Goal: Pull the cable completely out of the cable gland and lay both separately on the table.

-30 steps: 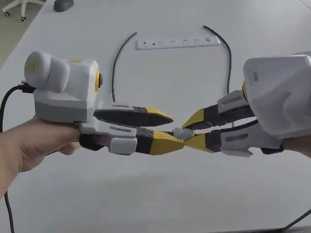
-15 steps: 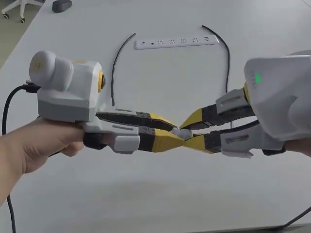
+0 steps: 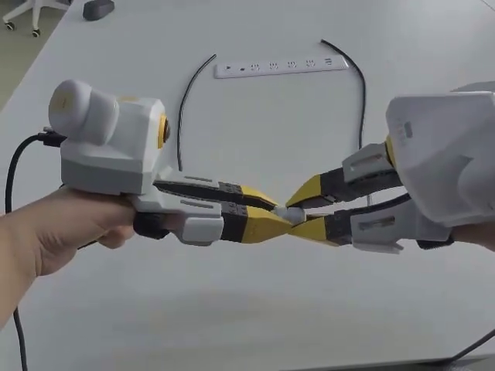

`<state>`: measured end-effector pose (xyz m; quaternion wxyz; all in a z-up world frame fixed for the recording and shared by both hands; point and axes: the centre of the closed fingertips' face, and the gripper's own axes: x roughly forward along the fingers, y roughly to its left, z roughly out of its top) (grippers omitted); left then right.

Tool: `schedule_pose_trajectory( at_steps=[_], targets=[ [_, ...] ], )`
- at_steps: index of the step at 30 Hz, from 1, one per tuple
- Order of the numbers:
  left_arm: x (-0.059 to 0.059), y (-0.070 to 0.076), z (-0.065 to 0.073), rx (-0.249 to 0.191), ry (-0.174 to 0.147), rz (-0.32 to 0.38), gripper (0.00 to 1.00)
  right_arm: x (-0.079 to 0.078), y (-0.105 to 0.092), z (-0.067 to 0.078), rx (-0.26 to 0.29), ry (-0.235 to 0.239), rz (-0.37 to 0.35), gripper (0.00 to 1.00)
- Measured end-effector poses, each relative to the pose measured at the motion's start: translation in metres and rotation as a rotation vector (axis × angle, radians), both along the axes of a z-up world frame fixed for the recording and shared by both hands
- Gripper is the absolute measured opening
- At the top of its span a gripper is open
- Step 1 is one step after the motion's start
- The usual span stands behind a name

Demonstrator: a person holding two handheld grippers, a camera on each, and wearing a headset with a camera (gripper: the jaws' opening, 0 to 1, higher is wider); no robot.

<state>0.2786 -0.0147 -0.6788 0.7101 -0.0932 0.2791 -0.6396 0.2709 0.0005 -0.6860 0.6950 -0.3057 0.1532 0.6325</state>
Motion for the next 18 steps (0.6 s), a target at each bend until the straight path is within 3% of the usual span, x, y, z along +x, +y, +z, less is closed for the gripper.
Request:
schedule_pose_trajectory(
  at_steps=[18],
  targets=[
    [0.0035,0.0015,0.002,-0.008,-0.032,0.017,0.16,0.0043,0.0004,0.0007,0.015,0.001,-0.018,0.07]
  ],
)
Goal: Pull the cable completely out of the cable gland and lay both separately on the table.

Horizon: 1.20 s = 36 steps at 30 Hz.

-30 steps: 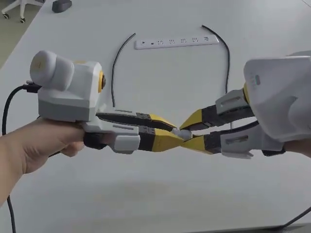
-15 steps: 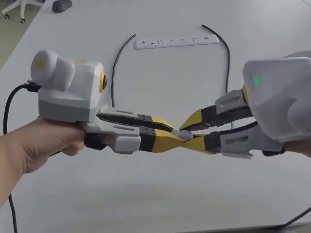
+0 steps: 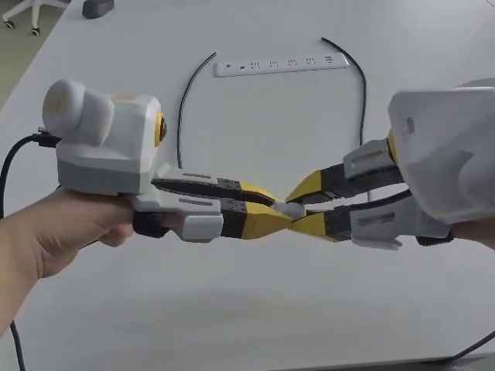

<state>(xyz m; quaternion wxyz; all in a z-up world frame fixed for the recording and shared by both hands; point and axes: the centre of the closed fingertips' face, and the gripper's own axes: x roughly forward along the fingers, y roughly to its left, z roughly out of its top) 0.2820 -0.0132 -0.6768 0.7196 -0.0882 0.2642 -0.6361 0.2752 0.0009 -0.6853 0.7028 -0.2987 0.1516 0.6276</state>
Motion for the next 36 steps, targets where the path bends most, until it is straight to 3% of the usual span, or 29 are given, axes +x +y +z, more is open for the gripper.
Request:
schedule_pose_trajectory(
  at_steps=[16,29,36],
  targets=[
    [0.0014,0.001,0.0009,0.004,-0.005,0.011,0.16,-0.0006,0.0007,0.0014,0.008,0.009,-0.009,0.07],
    [0.0006,0.0015,0.0021,-0.003,0.049,0.022,0.15,-0.0013,-0.0001,0.0031,0.02,-0.013,-0.008,0.07],
    [-0.0014,-0.0001,0.0023,0.002,0.037,0.013,0.15,-0.0038,-0.0006,0.0036,0.021,-0.01,-0.009,0.06]
  ],
)
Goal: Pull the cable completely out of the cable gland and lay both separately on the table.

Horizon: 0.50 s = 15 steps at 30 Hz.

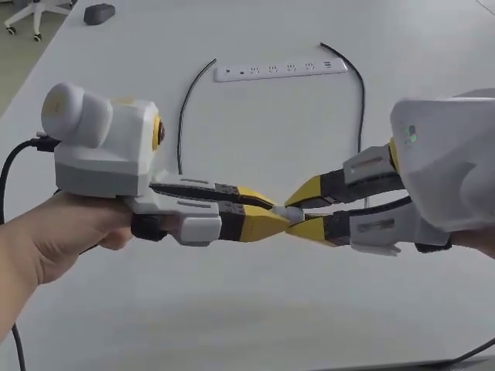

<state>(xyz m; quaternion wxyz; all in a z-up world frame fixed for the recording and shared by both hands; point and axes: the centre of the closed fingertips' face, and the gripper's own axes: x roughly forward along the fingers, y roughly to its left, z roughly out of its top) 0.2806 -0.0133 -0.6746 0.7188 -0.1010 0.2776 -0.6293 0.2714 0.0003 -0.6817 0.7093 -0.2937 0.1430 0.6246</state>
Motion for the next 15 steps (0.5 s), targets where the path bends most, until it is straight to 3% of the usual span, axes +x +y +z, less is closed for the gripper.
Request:
schedule_pose_trajectory(
  at_steps=[3,5,6,7,12,13,15],
  targets=[
    [-0.0016,-0.0006,0.0005,0.002,-0.014,-0.01,0.15,-0.0007,-0.0007,0.0003,-0.003,0.028,-0.007,0.07],
    [-0.0008,-0.0003,0.0018,-0.001,-0.024,-0.007,0.15,0.0006,-0.0006,0.0011,-0.001,0.019,-0.009,0.07],
    [-0.0012,-0.0002,0.0021,0.0,-0.024,-0.01,0.15,0.001,-0.0004,0.0017,0.002,0.029,-0.01,0.07],
    [-0.0032,-0.0006,0.0018,0.003,-0.023,-0.019,0.14,-0.0028,-0.0006,0.0012,0.0,0.084,-0.023,0.07],
    [-0.005,0.0,0.0023,0.007,-0.028,-0.024,0.14,-0.003,0.0008,0.0022,0.008,0.11,-0.031,0.08],
    [-0.0061,0.0,0.0021,0.008,-0.028,-0.03,0.14,-0.0052,0.0011,0.003,0.018,0.153,-0.039,0.08],
    [-0.0055,0.0003,0.0032,0.004,-0.032,-0.028,0.14,-0.0037,0.0005,0.0048,0.029,0.15,-0.04,0.09]
  ],
)
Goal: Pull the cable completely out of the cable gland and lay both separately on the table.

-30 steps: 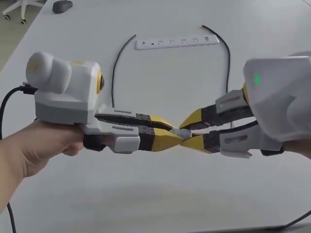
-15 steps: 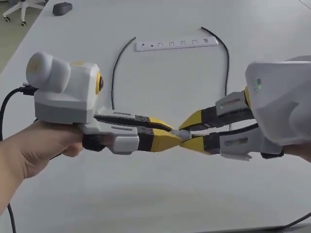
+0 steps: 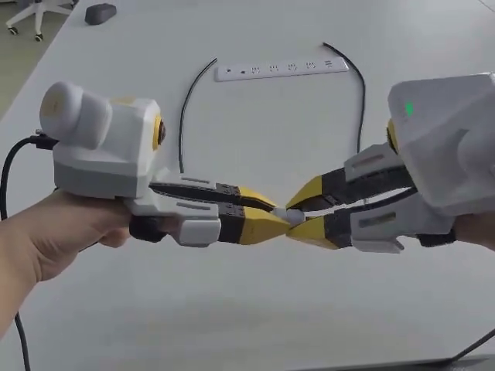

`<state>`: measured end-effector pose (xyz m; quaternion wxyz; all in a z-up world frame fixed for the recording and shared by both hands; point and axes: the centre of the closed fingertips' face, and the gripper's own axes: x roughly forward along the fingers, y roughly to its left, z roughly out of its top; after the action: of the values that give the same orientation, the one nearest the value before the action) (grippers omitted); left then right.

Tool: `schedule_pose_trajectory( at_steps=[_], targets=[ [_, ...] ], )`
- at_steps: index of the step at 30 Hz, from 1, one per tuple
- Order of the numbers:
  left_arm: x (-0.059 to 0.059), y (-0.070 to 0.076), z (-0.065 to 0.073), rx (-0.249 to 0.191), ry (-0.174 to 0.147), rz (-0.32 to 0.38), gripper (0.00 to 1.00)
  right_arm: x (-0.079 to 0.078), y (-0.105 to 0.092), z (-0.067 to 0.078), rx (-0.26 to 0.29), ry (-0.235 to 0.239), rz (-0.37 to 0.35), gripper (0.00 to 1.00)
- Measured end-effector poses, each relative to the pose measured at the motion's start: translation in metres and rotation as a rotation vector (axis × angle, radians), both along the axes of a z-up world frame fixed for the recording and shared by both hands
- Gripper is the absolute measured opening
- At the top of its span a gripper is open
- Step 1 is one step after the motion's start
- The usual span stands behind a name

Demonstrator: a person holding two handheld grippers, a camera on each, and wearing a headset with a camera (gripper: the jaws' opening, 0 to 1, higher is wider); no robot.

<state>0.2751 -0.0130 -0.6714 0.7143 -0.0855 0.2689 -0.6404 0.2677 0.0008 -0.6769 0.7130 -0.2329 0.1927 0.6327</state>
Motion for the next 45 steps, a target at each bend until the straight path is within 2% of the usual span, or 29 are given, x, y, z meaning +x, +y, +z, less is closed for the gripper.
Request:
schedule_pose_trajectory(
  at_steps=[1,4,6,8,11,13,15,17,18,21,24,25,30,35,37,39,45],
  targets=[
    [-0.001,0.0,0.0,0.001,-0.001,-0.005,0.14,-0.003,0.001,0.001,0.014,0.031,0.005,0.09],
    [-0.002,0.0,-0.002,0.01,-0.01,-0.019,0.15,-0.001,-0.003,0.002,0.032,0.083,-0.007,0.09],
    [-0.001,0.0,-0.003,0.015,-0.015,-0.015,0.15,0.0,-0.004,0.003,0.042,0.079,-0.013,0.09],
    [-0.003,0.001,-0.004,0.02,-0.013,-0.025,0.15,-0.002,-0.005,0.004,0.053,0.118,-0.011,0.09],
    [-0.006,0.001,-0.009,0.04,-0.025,-0.045,0.15,-0.003,-0.005,0.006,0.076,0.147,-0.01,0.05],
    [-0.007,0.001,-0.009,0.04,-0.035,-0.053,0.15,-0.004,-0.004,0.007,0.083,0.151,-0.001,0.08],
    [-0.007,0.001,-0.009,0.041,-0.043,-0.057,0.15,-0.005,-0.002,0.008,0.094,0.179,0.009,0.11],
    [-0.008,0.002,-0.008,0.038,-0.043,-0.063,0.15,-0.007,-0.002,0.005,0.083,0.204,0.017,0.09],
    [-0.008,0.002,-0.007,0.036,-0.045,-0.067,0.15,-0.007,-0.001,0.004,0.08,0.198,0.016,0.09],
    [-0.01,0.003,-0.005,0.029,-0.056,-0.079,0.15,-0.01,0.0,0.002,0.076,0.224,0.023,0.1],
    [-0.011,0.003,-0.004,0.026,-0.071,-0.09,0.15,-0.013,0.001,0.003,0.086,0.281,0.02,0.1],
    [-0.011,0.003,-0.003,0.025,-0.084,-0.097,0.15,-0.011,0.001,0.003,0.092,0.279,0.013,0.1],
    [-0.012,0.003,-0.002,0.02,-0.102,-0.109,0.15,-0.014,0.003,0.004,0.093,0.318,0.024,0.1],
    [-0.014,0.003,-0.002,0.032,-0.141,-0.133,0.15,-0.014,0.004,0.002,0.081,0.345,0.037,0.11],
    [-0.013,0.003,-0.001,0.026,-0.141,-0.132,0.14,-0.018,0.004,-0.001,0.065,0.364,0.051,0.1],
    [-0.013,0.003,0.0,0.025,-0.14,-0.132,0.14,-0.02,0.004,-0.003,0.052,0.36,0.058,0.09],
    [-0.013,0.006,0.002,0.024,-0.148,-0.134,0.14,-0.02,0.005,0.002,0.069,0.36,0.055,0.09]
  ],
)
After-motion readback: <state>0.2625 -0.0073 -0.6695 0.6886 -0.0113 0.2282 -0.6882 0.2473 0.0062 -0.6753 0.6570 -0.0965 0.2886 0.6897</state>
